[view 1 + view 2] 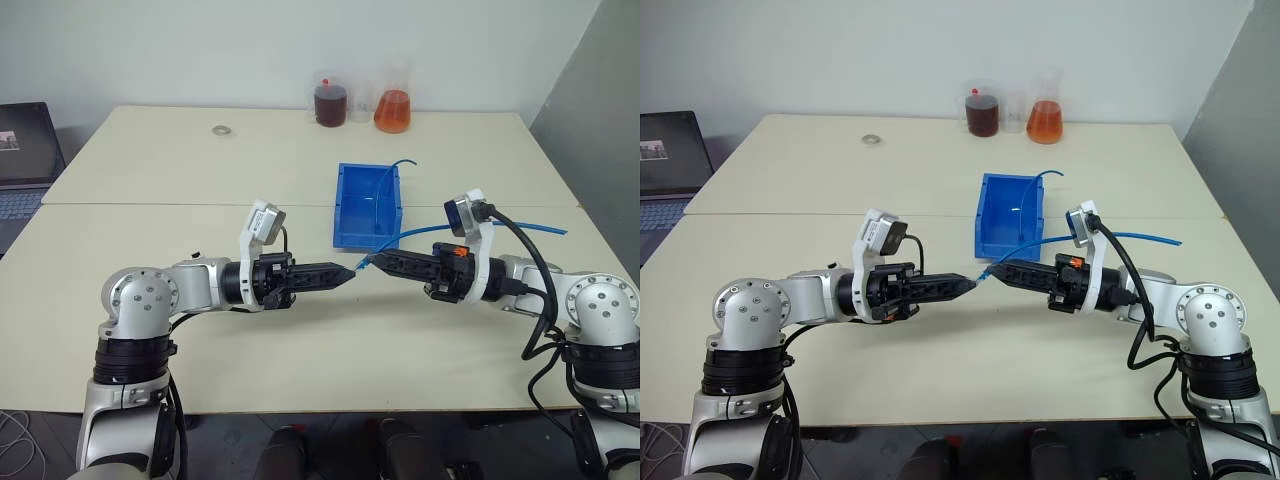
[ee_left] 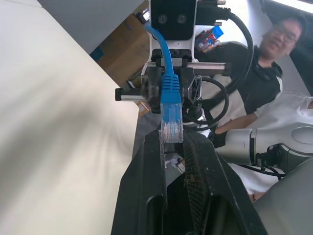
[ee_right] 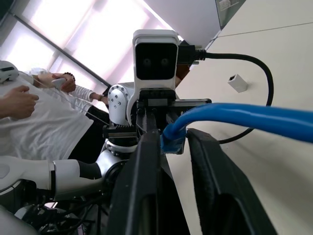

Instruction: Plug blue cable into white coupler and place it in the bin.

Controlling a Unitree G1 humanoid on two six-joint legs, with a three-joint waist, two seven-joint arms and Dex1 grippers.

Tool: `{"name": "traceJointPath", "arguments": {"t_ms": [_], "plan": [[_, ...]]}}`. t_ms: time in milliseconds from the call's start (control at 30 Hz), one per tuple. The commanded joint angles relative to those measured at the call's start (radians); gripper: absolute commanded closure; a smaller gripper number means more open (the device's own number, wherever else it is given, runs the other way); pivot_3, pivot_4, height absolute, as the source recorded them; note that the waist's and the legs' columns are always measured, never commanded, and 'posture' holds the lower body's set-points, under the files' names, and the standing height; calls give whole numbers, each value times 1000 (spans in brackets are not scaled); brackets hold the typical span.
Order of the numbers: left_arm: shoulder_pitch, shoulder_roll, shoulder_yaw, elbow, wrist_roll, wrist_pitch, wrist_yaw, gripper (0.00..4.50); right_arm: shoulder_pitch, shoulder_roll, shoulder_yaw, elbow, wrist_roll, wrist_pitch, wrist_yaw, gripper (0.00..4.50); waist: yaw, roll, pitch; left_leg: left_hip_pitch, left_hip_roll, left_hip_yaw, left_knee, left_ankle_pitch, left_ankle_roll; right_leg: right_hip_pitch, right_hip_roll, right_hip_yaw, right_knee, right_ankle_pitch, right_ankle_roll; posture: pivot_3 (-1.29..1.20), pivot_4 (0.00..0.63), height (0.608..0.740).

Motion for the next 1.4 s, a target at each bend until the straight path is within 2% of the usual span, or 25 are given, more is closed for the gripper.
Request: {"name": "traceJointPath", "arguments": {"t_ms": [33, 300, 333, 367, 400, 633, 767, 833, 967, 1033, 1100, 1167, 1300, 1400], "plan": [[-5, 2, -2, -32, -7, -16, -5, 4263, -17, 2, -23, -19, 44, 1, -2, 4357, 0, 0, 0, 0, 0, 0, 0, 0, 0, 0, 0, 0, 0, 0, 0, 0, 150, 740], [-1, 1, -11, -38, 19, -46, -5, 4263, -23, -6, -21, -28, 30, 2, 4, 4360, 0, 0, 0, 0, 0, 0, 0, 0, 0, 0, 0, 0, 0, 0, 0, 0, 150, 740], [3, -1, -5, -39, 33, -66, 8, 3913, -25, -7, -22, -28, 27, 1, 4, 4361, 0, 0, 0, 0, 0, 0, 0, 0, 0, 0, 0, 0, 0, 0, 0, 0, 150, 740], [4, 3, -5, -35, 30, -63, 2, 3913, -28, -8, -23, -27, 26, 0, 2, 4361, 0, 0, 0, 0, 0, 0, 0, 0, 0, 0, 0, 0, 0, 0, 0, 0, 150, 740], [4, 7, -2, -31, 19, -55, -3, 3526, -33, -9, -24, -25, 27, -1, -1, 4361, 0, 0, 0, 0, 0, 0, -1, 0, 0, 0, 0, 0, 0, 0, 0, 0, 150, 740], [5, 44, 35, -31, -31, -25, -2, 2219, -47, -12, -29, -24, 10, -6, -7, 4361, 0, 0, 0, 0, 0, 0, -2, 0, 0, 0, 0, 0, -1, 0, 0, 0, 150, 740], [75, 95, 107, -98, -112, 1, 43, 1402, -40, -27, -36, -35, -41, -19, 6, 4361, -3, 0, 0, 0, 0, 0, -4, 0, 0, -1, 0, 0, -1, 0, 0, 0, 150, 740], [146, 128, 148, -149, -105, -22, 67, 1013, -46, -35, -31, -50, -94, -34, 29, 4361, -4, 0, 0, 1, 1, 0, -6, 0, 0, -1, 0, 0, -3, 0, 0, 0, 150, 740], [359, 201, 197, -283, 58, -169, 60, 249, -71, -30, -24, -59, -166, -58, 63, 4361, -7, 2, 1, 1, 2, 0, -10, 0, -1, -2, -1, 1, -6, 0, 0, 0, 150, 740], [487, 214, 209, -337, 179, -288, 66, 13, -82, -22, -17, -59, -201, -70, 79, 4361, -5, 2, 1, 1, 1, 0, -11, 1, -2, -2, -2, 1, -8, 0, 0, 0, 150, 740], [672, 171, 214, -393, 397, -477, 164, 13, -90, -8, 2, -63, -242, -84, 104, 4361, -5, 3, 2, 1, 1, 0, -12, 1, -2, -2, -3, 2, -9, 0, 0, 0, 150, 740], [787, 108, 207, -433, 530, -602, 253, 13, -90, 6, 14, -66, -272, -88, 127, 4361, -4, 3, 1, 2, 1, 0, -14, 1, -2, -1, -8, 3, -11, 0, 0, 0, 150, 740], [869, -30, 179, -444, 762, -774, 473, 13, -95, 26, 28, -54, -313, -85, 167, 4361, 17, 3, 1, -1, 1, -1, -13, 1, -3, 1, -10, 1, -16, 1, 0, 0, 150, 740], [875, -113, 169, -415, 905, -851, 619, 13, -108, 36, 37, -35, -340, -80, 196, 4361, 25, 3, 1, -1, -1, 0, -12, 1, -3, 1, -10, 0, -16, 2, 3, 0, 150, 740]]}}
